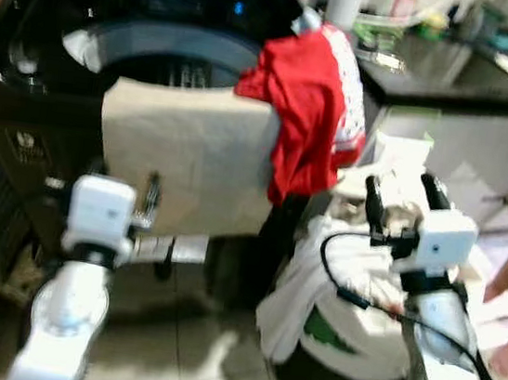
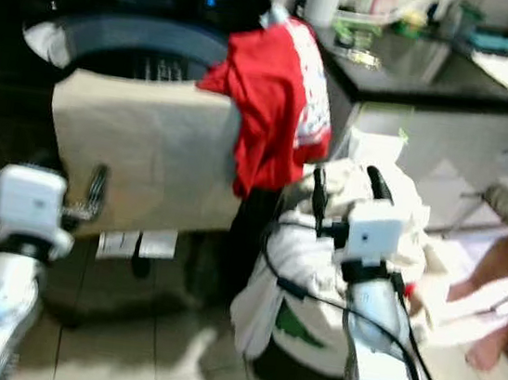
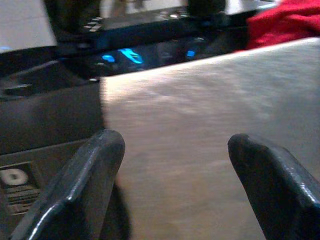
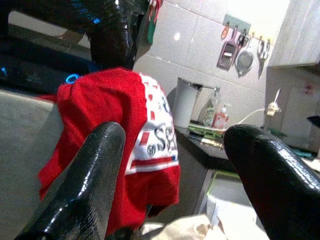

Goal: Clothes washing

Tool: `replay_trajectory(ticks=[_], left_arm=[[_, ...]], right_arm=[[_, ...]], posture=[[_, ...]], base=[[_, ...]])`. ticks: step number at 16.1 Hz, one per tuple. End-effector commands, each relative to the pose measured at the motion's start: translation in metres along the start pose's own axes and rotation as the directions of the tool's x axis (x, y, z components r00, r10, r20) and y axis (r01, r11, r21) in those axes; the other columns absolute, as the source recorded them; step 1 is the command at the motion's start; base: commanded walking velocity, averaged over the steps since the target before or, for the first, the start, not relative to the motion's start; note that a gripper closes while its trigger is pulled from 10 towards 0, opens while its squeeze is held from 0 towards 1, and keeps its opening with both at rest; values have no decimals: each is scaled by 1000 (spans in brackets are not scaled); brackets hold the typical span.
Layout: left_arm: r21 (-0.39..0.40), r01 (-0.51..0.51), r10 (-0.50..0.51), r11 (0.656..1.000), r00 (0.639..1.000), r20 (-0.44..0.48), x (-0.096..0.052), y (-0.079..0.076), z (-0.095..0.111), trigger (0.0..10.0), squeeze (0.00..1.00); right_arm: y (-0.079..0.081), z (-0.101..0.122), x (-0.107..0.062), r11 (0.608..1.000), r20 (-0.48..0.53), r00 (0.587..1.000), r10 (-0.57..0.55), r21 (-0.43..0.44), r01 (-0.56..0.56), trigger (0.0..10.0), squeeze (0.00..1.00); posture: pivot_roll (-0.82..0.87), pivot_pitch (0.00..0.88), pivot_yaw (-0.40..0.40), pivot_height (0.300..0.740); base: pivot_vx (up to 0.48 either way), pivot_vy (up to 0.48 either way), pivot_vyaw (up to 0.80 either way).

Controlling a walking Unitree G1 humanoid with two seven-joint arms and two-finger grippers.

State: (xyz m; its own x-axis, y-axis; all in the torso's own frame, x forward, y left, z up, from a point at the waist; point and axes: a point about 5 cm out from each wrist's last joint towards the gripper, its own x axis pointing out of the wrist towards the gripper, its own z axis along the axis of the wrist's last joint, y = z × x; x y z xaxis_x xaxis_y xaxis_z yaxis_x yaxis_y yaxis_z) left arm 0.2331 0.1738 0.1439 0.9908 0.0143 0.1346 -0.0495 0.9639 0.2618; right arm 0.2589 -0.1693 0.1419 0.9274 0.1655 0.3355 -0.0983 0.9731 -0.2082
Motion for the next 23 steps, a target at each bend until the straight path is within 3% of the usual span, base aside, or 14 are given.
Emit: replay_trajectory(ticks=[1,4,10,14,18,20,23], left_arm=[[-10,32,-32,999,999,-8,3,-6,1,10000,0],[-19,48,-48,999,999,-11,3,-7,0,10000,0],[34,74,-74,997,997,-7,7,-11,0,10000,0],[8,92,-92,996,996,-4,8,-14,0,10000,0],[-21,103,-103,994,995,-14,12,-12,-2,10000,0],[-55,135,-137,989,990,-24,19,-7,-4,10000,0],[-94,220,-227,971,972,-62,23,-13,-8,10000,0]], right_arm=[[3,-2,2,1000,2,1000,19,9,-19,10000,0],[6,-7,5,999,-12,999,34,18,-33,10000,0],[3,-14,11,999,-41,999,28,36,-27,10000,0],[4,-17,16,999,-44,998,42,17,-41,10000,0],[8,-18,18,998,-41,997,66,23,-65,10000,0],[9,-20,19,997,-43,996,72,24,-71,10000,0],[11,-23,20,996,-55,995,82,45,-80,10000,0]], posture=[[69,0,-32,740],[75,0,-30,740],[82,0,-34,740],[89,0,-39,740],[93,0,-44,740],[96,0,-46,740],[87,0,-41,740]], base=[[0,0,0],[0,0,0],[0,0,774],[0,0,700],[0,0,0],[0,0,0],[0,0,0]])
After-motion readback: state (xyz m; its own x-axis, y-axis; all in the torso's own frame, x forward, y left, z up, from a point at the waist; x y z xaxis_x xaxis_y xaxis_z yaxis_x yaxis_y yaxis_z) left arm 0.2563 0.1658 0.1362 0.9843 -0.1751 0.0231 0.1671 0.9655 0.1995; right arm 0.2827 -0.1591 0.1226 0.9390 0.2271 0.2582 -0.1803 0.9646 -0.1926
